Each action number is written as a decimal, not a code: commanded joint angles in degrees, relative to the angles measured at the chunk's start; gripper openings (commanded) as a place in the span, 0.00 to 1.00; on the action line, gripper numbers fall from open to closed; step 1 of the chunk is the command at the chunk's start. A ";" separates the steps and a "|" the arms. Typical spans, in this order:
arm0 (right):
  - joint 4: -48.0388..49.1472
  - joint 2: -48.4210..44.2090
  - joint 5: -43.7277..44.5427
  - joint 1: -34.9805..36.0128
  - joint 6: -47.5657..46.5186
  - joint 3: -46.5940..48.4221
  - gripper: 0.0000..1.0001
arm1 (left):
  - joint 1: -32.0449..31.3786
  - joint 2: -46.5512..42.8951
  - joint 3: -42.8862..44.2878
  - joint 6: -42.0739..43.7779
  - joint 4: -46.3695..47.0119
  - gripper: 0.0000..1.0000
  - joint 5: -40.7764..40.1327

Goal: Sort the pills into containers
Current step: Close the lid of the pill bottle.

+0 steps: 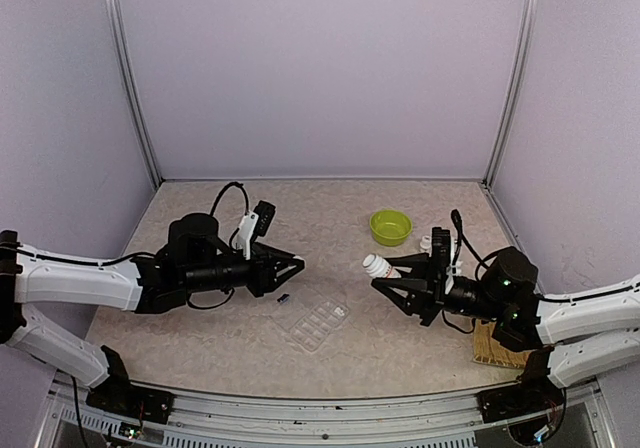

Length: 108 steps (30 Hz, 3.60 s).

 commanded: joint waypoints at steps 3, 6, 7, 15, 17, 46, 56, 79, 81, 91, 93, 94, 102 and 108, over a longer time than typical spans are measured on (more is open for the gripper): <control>4.62 1.48 -0.84 0.67 0.78 1.84 0.00 | -2.91 -0.95 3.06 -3.93 10.88 0.29 10.62; 5.65 2.30 -1.29 0.98 1.08 2.08 0.00 | -3.96 -0.10 3.83 -6.26 15.02 0.29 12.94; 5.95 2.58 -1.29 1.10 1.10 2.14 0.00 | -4.28 0.21 4.07 -7.10 16.15 0.29 13.49; 6.20 4.48 -0.69 2.46 0.50 3.48 0.00 | -7.21 3.89 7.49 -10.31 20.07 0.29 13.32; 6.10 4.67 -0.57 2.68 0.19 3.69 0.00 | -7.90 4.64 8.15 -10.74 20.63 0.29 13.32; 2.86 5.20 1.48 4.06 -1.70 5.62 0.00 | -11.35 9.21 12.33 -13.61 23.18 0.29 15.64; 0.86 4.28 2.39 4.07 -2.82 6.07 0.00 | -11.53 9.23 13.25 -12.81 17.33 0.29 13.15; -3.82 3.68 12.24 6.65 -8.60 7.38 0.00 | -11.31 13.87 12.91 -26.44 17.08 0.29 7.31; -4.40 4.16 14.16 7.78 -9.94 7.74 0.00 | -11.18 14.34 13.84 -26.68 15.63 0.29 7.52; -4.41 5.74 27.21 11.97 -13.59 9.22 0.00 | -11.14 14.48 14.72 -26.46 11.42 0.29 5.24; -4.05 5.67 27.39 11.98 -13.31 9.08 0.00 | -11.09 14.50 14.48 -26.16 11.76 0.30 5.23; -3.57 5.54 27.44 11.98 -13.04 8.87 0.00 | -11.09 14.50 14.18 -26.11 12.14 0.31 5.19; -0.45 3.28 26.19 12.02 -11.40 6.87 0.00 | -10.87 13.84 12.33 -25.50 15.72 0.36 5.72; 0.38 1.88 25.97 11.98 -11.15 6.07 0.00 | -10.91 13.06 12.30 -24.74 16.09 0.42 5.39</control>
